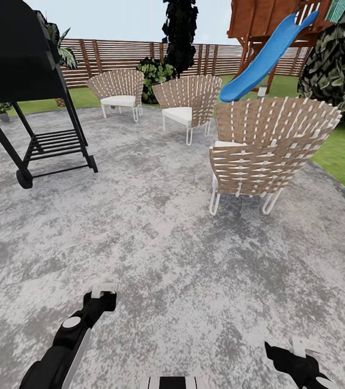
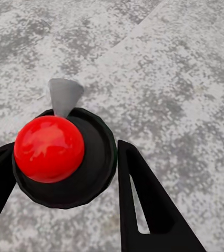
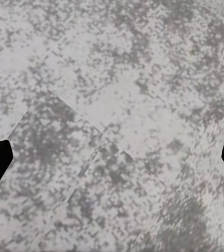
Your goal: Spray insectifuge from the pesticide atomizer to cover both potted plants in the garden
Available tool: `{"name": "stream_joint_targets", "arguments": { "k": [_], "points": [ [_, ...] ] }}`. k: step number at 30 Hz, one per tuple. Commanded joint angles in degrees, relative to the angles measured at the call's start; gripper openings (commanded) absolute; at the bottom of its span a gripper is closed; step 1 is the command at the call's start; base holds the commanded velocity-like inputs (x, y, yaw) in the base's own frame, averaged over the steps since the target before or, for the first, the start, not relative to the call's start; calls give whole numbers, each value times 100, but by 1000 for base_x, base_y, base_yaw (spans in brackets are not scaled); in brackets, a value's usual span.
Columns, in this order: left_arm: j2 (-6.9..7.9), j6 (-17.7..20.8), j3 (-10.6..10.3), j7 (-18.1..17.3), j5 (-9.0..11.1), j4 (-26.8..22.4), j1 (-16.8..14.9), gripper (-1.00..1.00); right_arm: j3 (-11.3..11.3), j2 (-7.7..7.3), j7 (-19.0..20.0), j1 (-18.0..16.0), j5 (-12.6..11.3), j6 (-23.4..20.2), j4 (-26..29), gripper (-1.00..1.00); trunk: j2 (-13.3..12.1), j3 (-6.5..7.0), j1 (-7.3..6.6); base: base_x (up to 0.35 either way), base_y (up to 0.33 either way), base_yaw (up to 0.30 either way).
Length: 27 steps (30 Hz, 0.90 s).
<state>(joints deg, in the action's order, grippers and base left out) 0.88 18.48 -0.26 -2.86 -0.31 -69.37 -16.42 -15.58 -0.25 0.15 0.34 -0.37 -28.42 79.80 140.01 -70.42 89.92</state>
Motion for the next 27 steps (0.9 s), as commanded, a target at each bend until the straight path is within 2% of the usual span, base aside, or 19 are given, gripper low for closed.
{"name": "stream_joint_targets", "arguments": {
  "k": [1, 5, 12, 27],
  "points": [
    [1, 32, -5, -15, -4, -14, -1, -100, 1, -1, 2, 1, -5, -29, 12, 100, 2, -3, -1, -8, 6, -9],
    [-13, 49, -9, -15, -4, -70, -1, -100, -2, -1, 2, 1, -6, -32, 15, 100, 2, 11, -1, -135, 111, -115],
    [-18, 345, -9, -14, -4, -102, -1, -100, 0, -1, 2, 1, -6, -32, 11, 100, 2, 52, -1, -238, 197, -184],
    [-18, 369, -9, -13, -4, -121, -1, -100, 1, -1, 2, 1, -6, -32, 9, 100, 2, 145, -1, -256, 211, -194]
  ]
}}
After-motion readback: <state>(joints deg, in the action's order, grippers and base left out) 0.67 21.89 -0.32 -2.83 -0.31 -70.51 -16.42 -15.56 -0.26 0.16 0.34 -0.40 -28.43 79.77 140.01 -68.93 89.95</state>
